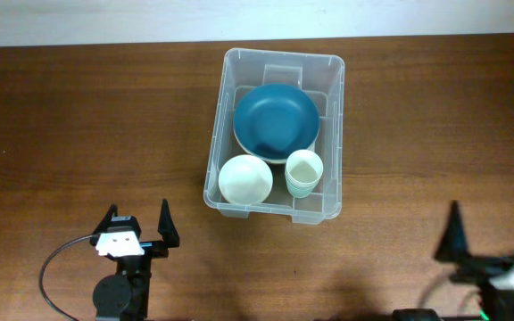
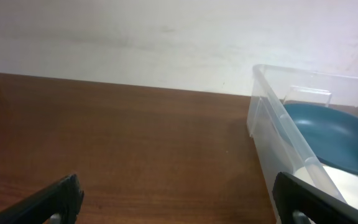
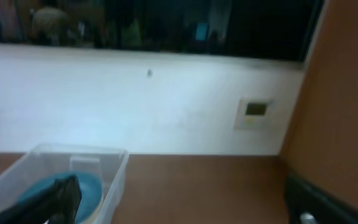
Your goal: Pack container
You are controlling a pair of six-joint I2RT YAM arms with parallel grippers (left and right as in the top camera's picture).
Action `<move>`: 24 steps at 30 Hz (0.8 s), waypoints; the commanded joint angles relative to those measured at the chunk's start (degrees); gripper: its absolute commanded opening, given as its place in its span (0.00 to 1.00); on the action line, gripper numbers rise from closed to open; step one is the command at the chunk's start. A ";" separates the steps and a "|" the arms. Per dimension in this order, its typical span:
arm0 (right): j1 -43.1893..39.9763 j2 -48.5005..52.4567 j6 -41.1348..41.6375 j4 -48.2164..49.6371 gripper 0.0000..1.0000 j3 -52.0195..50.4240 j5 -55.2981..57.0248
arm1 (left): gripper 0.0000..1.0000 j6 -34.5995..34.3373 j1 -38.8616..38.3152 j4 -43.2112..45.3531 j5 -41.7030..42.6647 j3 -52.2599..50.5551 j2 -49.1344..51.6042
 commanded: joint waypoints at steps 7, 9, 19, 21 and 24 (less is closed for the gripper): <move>0.46 -1.95 0.31 44.78 0.99 -39.67 -2.01 | 1.00 0.94 0.28 -0.02 0.59 -0.31 -0.33; 0.48 -3.04 0.35 46.75 0.99 -42.66 -2.56 | 1.00 0.94 0.28 -0.02 0.59 -0.31 -0.33; 0.48 -12.00 0.33 42.05 0.99 -47.41 -3.98 | 1.00 0.94 0.28 -0.02 0.59 -0.31 -0.33; 0.48 -13.11 0.35 42.07 0.99 -48.48 -4.26 | 1.00 0.94 0.28 -0.02 0.59 -0.31 -0.33; 0.48 -14.47 0.33 42.16 0.99 -50.73 -6.43 | 1.00 0.94 0.28 -0.02 0.59 -0.31 -0.33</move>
